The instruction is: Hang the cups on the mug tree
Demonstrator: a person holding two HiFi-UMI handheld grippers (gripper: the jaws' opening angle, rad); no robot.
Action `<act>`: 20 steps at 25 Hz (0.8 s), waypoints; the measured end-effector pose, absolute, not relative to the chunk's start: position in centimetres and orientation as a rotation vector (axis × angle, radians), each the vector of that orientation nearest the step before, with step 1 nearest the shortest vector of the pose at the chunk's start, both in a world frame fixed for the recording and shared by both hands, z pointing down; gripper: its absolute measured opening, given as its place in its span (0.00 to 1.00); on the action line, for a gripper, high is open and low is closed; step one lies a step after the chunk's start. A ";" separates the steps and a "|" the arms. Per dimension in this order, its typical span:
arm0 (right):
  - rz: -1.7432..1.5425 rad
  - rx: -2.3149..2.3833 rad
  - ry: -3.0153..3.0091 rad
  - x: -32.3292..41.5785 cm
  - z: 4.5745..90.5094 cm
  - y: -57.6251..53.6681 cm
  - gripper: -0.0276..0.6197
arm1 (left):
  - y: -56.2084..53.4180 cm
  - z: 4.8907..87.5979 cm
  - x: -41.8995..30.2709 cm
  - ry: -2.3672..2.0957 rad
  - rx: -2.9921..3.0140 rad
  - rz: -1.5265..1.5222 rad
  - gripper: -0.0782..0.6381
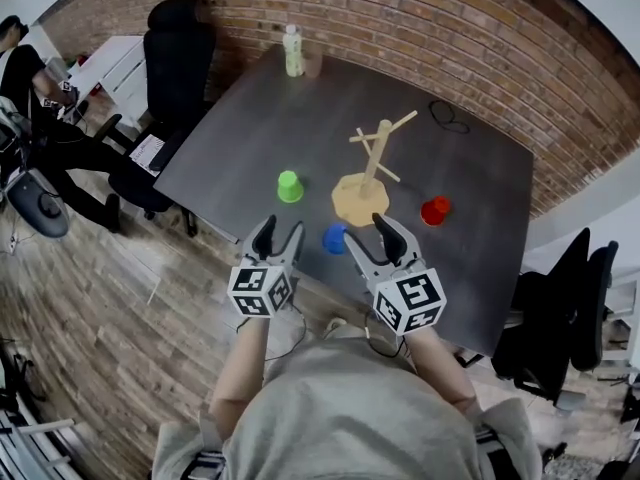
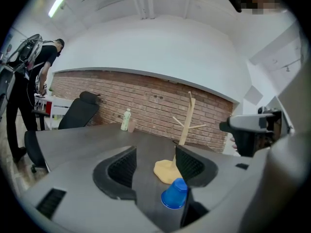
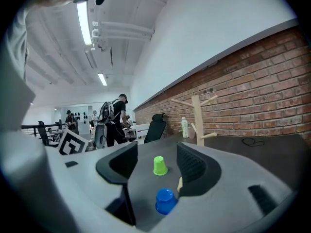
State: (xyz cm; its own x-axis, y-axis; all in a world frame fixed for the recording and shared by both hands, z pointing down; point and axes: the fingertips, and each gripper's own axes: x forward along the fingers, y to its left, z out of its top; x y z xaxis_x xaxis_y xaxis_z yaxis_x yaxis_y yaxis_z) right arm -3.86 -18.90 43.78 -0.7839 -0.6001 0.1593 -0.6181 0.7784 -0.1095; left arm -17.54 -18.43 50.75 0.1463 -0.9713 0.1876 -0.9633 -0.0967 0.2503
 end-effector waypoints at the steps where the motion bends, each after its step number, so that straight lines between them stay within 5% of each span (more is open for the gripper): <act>1: 0.247 0.986 -2.847 -3.8 44.0 -19.1 0.43 | -18.8 51.2 -17.7 -1.871 2.115 -0.026 0.43; 20: 0.358 1.118 -2.758 -4.8 47.2 -23.4 0.41 | -28.1 59.5 -21.4 -1.779 2.100 0.204 0.48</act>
